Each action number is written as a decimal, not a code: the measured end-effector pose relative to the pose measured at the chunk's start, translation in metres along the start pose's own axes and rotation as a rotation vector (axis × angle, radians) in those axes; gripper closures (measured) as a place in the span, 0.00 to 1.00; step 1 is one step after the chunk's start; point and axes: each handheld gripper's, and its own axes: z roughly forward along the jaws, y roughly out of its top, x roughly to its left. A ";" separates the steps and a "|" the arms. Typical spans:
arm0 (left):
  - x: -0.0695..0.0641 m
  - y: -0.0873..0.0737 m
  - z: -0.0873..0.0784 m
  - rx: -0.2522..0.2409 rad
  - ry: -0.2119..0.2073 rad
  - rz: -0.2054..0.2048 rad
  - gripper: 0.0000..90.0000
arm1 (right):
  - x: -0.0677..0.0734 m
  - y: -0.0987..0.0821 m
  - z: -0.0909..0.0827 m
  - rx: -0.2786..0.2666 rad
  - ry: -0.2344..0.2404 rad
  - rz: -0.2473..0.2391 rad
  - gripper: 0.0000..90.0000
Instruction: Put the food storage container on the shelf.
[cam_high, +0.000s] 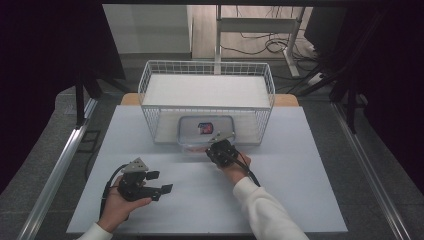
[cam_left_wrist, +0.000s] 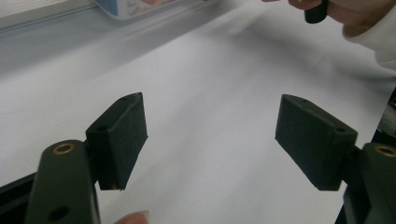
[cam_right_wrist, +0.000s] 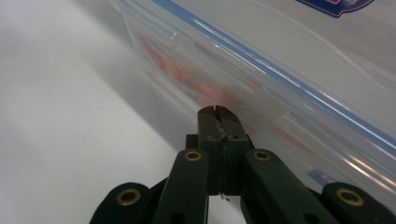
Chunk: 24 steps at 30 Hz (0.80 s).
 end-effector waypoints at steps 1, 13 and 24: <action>0.000 0.000 0.000 0.001 0.000 0.000 0.27 | -0.001 0.001 0.002 -0.003 0.008 0.005 0.99; 0.003 0.000 0.002 0.009 0.002 0.007 0.27 | -0.017 0.019 0.022 -0.021 -0.018 0.076 0.99; 0.004 0.000 0.002 0.006 0.001 0.000 0.27 | -0.027 0.028 0.033 -0.036 -0.038 0.133 0.99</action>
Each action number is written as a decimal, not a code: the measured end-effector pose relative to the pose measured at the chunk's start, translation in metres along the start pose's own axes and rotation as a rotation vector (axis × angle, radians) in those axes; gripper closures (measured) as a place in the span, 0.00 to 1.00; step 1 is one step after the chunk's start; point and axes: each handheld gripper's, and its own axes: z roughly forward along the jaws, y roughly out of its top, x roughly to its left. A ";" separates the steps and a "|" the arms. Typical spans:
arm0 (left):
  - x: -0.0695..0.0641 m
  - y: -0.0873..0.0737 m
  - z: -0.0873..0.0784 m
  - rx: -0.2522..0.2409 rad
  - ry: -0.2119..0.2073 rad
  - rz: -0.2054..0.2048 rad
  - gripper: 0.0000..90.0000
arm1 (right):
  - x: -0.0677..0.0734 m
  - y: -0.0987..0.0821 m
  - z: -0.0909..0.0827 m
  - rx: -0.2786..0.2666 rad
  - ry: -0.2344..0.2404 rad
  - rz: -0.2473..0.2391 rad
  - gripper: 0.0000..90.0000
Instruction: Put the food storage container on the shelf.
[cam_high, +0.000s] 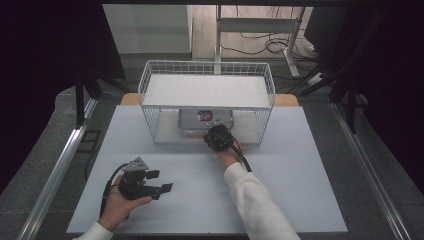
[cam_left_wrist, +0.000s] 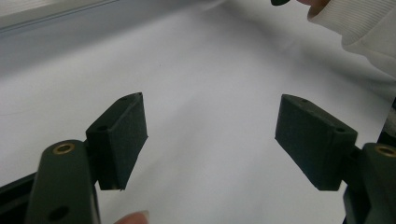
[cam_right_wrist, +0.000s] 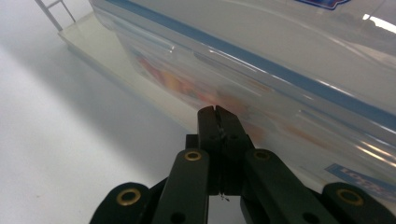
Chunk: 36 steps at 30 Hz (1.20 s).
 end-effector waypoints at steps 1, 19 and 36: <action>0.000 0.000 0.000 -0.002 -0.002 -0.001 0.27 | 0.000 0.000 0.000 -0.003 0.000 -0.002 0.99; -0.001 -0.002 -0.003 -0.014 0.021 -0.001 0.27 | 0.005 -0.037 -0.095 -0.006 0.076 -0.123 0.99; -0.004 -0.011 -0.007 -0.025 0.070 -0.010 0.27 | -0.022 -0.147 -0.207 0.017 0.122 -0.026 0.86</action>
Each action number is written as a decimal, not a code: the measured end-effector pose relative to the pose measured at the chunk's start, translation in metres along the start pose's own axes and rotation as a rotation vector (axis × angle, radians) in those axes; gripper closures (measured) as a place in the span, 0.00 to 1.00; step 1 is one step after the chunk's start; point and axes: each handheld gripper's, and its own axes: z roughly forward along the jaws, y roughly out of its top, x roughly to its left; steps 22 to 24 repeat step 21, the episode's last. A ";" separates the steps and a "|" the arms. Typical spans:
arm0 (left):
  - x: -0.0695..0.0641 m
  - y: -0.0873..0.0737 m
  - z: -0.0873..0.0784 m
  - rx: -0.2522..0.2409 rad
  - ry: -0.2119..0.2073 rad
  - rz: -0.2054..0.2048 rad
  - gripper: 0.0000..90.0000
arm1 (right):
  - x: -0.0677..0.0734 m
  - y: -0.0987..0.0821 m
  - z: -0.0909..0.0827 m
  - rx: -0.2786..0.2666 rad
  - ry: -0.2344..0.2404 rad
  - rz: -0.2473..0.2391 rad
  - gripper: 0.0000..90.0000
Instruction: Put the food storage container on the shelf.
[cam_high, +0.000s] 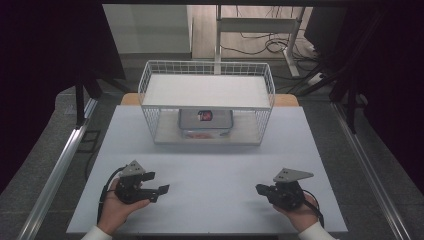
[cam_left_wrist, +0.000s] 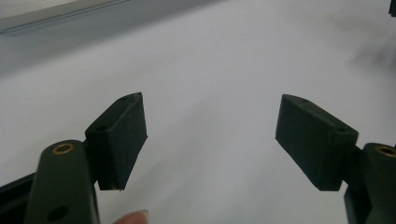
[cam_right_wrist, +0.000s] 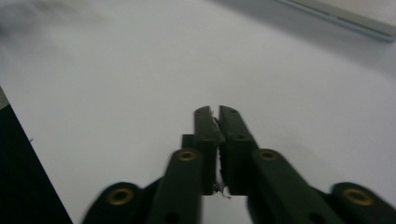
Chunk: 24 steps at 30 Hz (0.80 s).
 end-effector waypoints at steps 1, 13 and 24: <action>0.000 0.000 0.000 0.000 0.001 -0.001 0.27 | -0.001 -0.002 0.000 0.001 -0.007 -0.001 0.75; -0.003 -0.001 0.003 0.010 0.006 0.026 0.27 | 0.001 0.001 0.006 -0.046 -0.066 0.001 0.37; -0.003 -0.001 0.004 0.015 0.004 0.026 0.26 | 0.004 0.003 0.004 -0.057 -0.061 -0.004 0.33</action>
